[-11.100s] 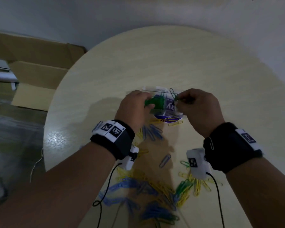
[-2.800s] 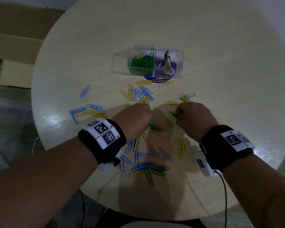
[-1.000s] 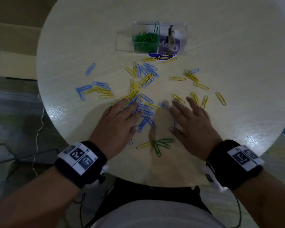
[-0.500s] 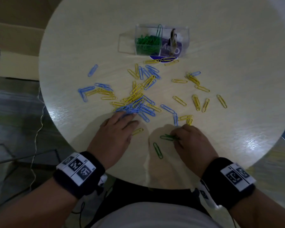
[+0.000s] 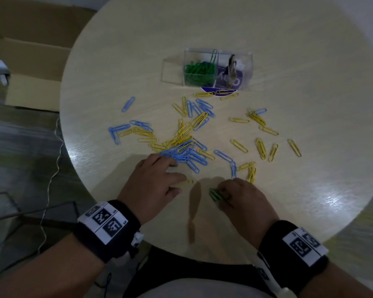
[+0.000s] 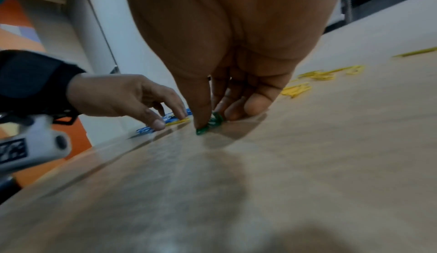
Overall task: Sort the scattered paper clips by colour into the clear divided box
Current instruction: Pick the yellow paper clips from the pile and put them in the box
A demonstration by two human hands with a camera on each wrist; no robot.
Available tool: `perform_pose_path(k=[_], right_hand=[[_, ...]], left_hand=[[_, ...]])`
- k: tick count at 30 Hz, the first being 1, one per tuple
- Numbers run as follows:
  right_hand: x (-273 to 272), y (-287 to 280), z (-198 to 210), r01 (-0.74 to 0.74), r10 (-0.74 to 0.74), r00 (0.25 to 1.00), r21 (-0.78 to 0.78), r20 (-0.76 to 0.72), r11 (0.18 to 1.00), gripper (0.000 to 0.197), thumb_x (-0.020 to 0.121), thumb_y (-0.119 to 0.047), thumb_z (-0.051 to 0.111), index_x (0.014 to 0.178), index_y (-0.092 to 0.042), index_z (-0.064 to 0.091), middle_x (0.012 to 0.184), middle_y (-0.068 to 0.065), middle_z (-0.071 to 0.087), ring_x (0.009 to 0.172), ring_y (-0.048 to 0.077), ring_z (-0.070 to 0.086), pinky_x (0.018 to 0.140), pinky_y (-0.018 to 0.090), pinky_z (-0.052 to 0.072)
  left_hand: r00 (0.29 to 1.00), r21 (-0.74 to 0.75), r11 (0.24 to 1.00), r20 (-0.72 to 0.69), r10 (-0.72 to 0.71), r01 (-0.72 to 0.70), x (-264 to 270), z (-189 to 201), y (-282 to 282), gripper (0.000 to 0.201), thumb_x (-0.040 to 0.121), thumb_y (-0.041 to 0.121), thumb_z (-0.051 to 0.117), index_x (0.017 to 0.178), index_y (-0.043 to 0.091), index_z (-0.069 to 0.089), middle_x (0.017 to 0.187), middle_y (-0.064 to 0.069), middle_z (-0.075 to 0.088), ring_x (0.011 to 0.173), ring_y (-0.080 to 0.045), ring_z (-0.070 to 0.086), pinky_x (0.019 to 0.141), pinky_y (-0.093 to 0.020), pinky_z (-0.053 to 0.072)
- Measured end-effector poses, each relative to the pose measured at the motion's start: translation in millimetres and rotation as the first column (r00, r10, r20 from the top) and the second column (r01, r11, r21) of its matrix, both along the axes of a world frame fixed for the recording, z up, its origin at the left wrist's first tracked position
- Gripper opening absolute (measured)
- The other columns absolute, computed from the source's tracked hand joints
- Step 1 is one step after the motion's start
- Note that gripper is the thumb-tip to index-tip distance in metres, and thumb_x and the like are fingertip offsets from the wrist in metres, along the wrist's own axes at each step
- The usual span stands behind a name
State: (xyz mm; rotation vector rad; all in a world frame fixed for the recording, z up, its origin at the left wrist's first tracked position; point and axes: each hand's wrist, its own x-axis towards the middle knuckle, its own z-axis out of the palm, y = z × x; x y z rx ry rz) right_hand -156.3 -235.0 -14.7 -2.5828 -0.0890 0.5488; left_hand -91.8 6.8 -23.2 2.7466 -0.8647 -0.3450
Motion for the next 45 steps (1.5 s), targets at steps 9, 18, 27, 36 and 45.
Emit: perform_pose_path(k=[9, 18, 27, 36, 45], right_hand=[[33.4, -10.8, 1.6, 0.059, -0.059, 0.998, -0.018, -0.020, 0.998, 0.012, 0.082, -0.023, 0.061, 0.092, -0.024, 0.066, 0.094, 0.002, 0.064, 0.092, 0.025, 0.060, 0.073, 0.031, 0.042], [37.7, -26.6, -0.6, 0.106, -0.105, 0.994, -0.080, 0.023, 0.991, 0.009, 0.082, -0.022, 0.058, 0.090, -0.021, 0.063, 0.090, 0.005, 0.061, 0.085, 0.030, 0.059, 0.069, 0.034, 0.044], [33.3, -29.5, 1.4, 0.088, -0.089, 0.996, -0.055, -0.018, 0.995, 0.009, 0.081, -0.023, 0.060, 0.089, -0.025, 0.062, 0.089, 0.001, 0.060, 0.087, 0.027, 0.060, 0.071, 0.033, 0.044], [67.3, -45.4, 23.1, 0.170, -0.167, 0.984, 0.050, -0.053, 0.984, 0.008, 0.078, -0.020, 0.063, 0.082, -0.027, 0.063, 0.083, -0.006, 0.066, 0.078, 0.017, 0.062, 0.065, 0.028, 0.042], [204.8, -40.8, 47.7, 0.385, -0.446, 0.890, 0.368, 0.094, 0.846, 0.003, 0.082, -0.019, 0.064, 0.081, -0.019, 0.067, 0.062, -0.003, 0.066, 0.045, 0.001, 0.059, 0.049, 0.013, 0.042]], left_hand=[[0.987, -0.091, 0.983, 0.042, -0.153, 0.157, -26.4, 7.0, -32.9, 0.022, 0.083, 0.033, 0.063, 0.106, 0.031, 0.065, 0.118, 0.014, 0.059, 0.103, -0.022, 0.054, 0.082, -0.042, 0.047], [0.985, -0.002, 0.985, 0.000, -0.171, 0.171, -24.5, -4.3, -36.8, 0.008, 0.088, 0.031, 0.058, 0.094, 0.029, 0.064, 0.092, 0.009, 0.059, 0.092, -0.023, 0.051, 0.076, -0.044, 0.046], [0.927, -0.007, 0.927, -0.018, -0.374, 0.374, -11.5, 9.0, -73.1, 0.003, 0.087, 0.029, 0.057, 0.089, 0.027, 0.059, 0.099, 0.007, 0.059, 0.094, -0.020, 0.052, 0.075, -0.035, 0.046], [0.930, 0.028, 0.954, -0.232, -0.284, 0.298, -7.3, 11.1, -79.4, 0.026, 0.072, 0.007, 0.061, 0.095, 0.016, 0.055, 0.094, -0.005, 0.058, 0.079, -0.028, 0.060, 0.064, -0.041, 0.053], [0.911, -0.368, 0.834, -0.190, 0.366, -0.412, 129.5, 50.5, -77.4, 0.015, 0.086, 0.017, 0.063, 0.097, 0.022, 0.073, 0.092, 0.000, 0.070, 0.082, -0.017, 0.064, 0.075, -0.027, 0.048]])
